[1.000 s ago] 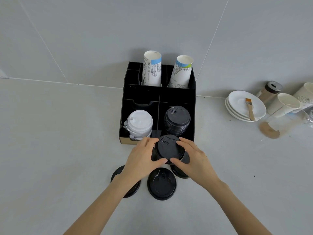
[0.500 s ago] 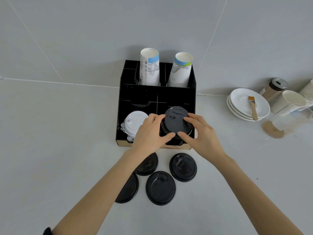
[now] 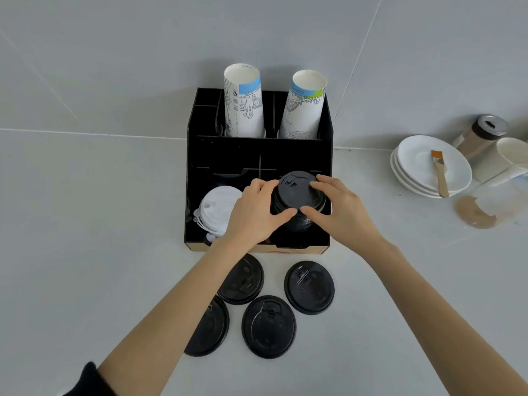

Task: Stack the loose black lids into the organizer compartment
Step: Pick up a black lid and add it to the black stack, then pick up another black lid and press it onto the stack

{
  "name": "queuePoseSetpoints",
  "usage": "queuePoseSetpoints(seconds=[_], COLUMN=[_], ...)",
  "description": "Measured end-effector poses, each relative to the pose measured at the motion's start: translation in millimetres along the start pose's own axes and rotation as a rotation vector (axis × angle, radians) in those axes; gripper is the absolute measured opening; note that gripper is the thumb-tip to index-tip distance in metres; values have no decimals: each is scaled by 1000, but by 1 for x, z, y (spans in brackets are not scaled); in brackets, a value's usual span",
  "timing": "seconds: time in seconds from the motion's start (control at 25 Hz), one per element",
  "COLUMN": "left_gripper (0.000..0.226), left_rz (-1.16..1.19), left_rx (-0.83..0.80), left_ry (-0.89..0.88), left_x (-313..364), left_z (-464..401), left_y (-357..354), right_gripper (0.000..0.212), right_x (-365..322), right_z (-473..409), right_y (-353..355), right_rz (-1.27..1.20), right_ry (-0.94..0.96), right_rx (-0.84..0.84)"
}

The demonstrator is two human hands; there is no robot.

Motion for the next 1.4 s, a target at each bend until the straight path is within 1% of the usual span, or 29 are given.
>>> queuePoseSetpoints(seconds=[0.32,0.48,0.72,0.88,1.16,1.28,1.4], left_gripper=[62,60,59,59,50,48,48], left_rz=[-10,-33,-4,24,45,49,20], left_rx=[-21,-28,-49,-38,-21,-67,-153], left_ry=[7,-7,4,14,-6,-26,-12], left_x=[-10,-12,-10,-9,-4,-1,-3], left_z=[-3,0,2,16,57,76,89], left_y=[-7,-10,-9,-5,-4,-18,-40], right_gripper=[54,56,56,57,53,52,52], right_x=[4,4,5,5,10,18,32], right_z=[-2,2,8,23,63,82,101], right_y=[-10,-15,-16,-8,5,2,-9], right_rz=[17,24,3,-38,-57,-68,-100], right_ry=[-3,4,-24,-22,-8,-18,-39], right_rx=[-14,6,24,72,150,157,138])
Point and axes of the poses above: each hand's wrist, its own z-axis away from the middle knuckle, its own y-axis out of the back of the hand, x = y × z, the point moved 10 cm from there along -z, towards the middle knuckle, and after that the axes turned 2 degrees about x, right-handed, at the moved point
